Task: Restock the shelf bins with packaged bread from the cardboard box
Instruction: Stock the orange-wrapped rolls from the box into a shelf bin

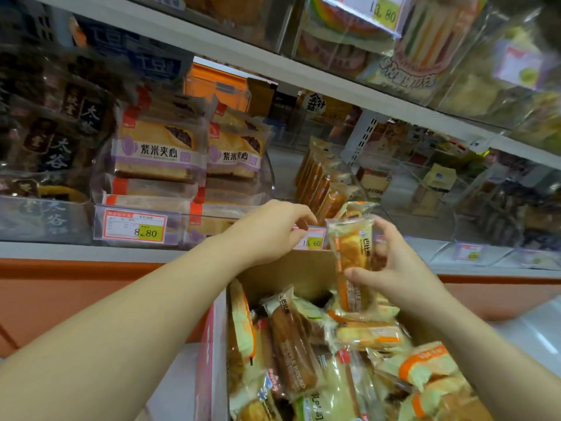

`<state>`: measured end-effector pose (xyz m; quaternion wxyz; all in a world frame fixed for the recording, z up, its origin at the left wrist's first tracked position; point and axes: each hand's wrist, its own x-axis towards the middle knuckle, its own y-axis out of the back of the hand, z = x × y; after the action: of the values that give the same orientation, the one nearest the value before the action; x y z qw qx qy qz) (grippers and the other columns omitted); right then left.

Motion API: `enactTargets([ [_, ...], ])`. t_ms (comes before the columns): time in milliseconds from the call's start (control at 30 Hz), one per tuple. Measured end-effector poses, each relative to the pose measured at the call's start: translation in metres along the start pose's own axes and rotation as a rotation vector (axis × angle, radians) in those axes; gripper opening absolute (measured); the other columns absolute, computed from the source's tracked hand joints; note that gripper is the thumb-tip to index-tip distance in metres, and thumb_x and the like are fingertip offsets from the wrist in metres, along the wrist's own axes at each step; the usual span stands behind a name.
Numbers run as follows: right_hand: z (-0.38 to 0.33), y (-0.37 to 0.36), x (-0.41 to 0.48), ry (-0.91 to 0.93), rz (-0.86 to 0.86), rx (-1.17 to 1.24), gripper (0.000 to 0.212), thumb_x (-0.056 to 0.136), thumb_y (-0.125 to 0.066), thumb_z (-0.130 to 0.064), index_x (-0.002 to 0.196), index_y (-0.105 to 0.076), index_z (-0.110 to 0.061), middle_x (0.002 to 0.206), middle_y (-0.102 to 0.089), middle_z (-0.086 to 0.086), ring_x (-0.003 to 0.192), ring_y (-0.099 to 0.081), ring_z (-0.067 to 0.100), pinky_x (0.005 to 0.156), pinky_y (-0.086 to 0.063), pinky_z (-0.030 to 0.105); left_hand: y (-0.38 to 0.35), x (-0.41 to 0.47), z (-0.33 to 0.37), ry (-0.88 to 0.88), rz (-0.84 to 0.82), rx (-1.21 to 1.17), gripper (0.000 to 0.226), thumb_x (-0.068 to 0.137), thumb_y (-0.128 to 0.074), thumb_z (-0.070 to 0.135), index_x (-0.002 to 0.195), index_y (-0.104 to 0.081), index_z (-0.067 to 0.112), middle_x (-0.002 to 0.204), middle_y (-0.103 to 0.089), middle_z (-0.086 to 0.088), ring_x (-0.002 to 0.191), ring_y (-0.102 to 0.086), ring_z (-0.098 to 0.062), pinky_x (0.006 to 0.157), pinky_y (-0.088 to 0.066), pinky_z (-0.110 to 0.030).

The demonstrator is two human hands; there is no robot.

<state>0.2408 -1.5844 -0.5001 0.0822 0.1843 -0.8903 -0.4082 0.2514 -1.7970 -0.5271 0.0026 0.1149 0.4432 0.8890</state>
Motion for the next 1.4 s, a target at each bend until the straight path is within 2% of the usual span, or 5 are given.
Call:
enactTargets([
  [133,-0.001,0.04,0.006,0.088,0.206,-0.056,0.04,0.077,-0.076,-0.016,0.099,-0.051,-0.039,0.095,-0.063,-0.017,0.09,-0.061,0.001,0.085,-0.053,0.035,-0.014,0.034,0.014,0.02,0.082,-0.036,0.032,0.092,-0.058,0.029,0.123,-0.058,0.028,0.12,-0.064,0.005,0.109,-0.059,-0.015,0.093,-0.051,-0.039],
  [367,0.012,0.065,0.039,0.116,0.344,0.102,0.029,0.076,-0.077,-0.017,0.095,-0.059,-0.029,0.088,-0.068,-0.008,0.055,-0.057,0.005,0.058,-0.047,0.024,-0.041,0.096,0.036,0.019,0.093,-0.005,0.056,0.084,-0.065,0.048,0.132,-0.046,0.026,0.128,-0.052,0.0,0.108,-0.057,-0.021,0.088,-0.052,-0.041],
  [767,0.022,0.064,0.077,0.142,0.12,0.364,0.033,0.069,-0.07,-0.038,0.092,-0.066,-0.016,0.083,-0.074,0.006,0.07,-0.068,0.018,0.064,-0.051,0.023,-0.041,0.132,0.019,0.009,0.172,-0.202,0.021,0.084,-0.07,0.026,0.104,-0.066,0.022,0.096,-0.056,0.009,0.086,-0.052,-0.008,0.075,-0.04,-0.023],
  [1000,0.023,0.055,0.092,0.139,0.111,0.372,0.027,0.079,-0.066,-0.036,0.097,-0.067,-0.016,0.088,-0.073,0.012,0.085,-0.067,0.038,0.083,-0.053,0.048,-0.038,0.131,0.014,0.009,0.143,-0.312,0.008,0.09,-0.063,0.017,0.086,-0.067,0.022,0.079,-0.068,0.005,0.068,-0.066,-0.004,0.068,-0.052,-0.022],
  [1400,0.028,0.049,0.106,0.035,0.044,0.243,0.028,0.088,-0.063,-0.03,0.11,-0.063,-0.013,0.092,-0.074,0.008,0.079,-0.071,0.021,0.083,-0.056,0.036,-0.042,0.13,0.011,-0.008,0.186,-0.31,0.01,0.093,-0.059,0.022,0.098,-0.067,0.025,0.096,-0.057,0.012,0.093,-0.051,-0.004,0.079,-0.037,-0.02],
])
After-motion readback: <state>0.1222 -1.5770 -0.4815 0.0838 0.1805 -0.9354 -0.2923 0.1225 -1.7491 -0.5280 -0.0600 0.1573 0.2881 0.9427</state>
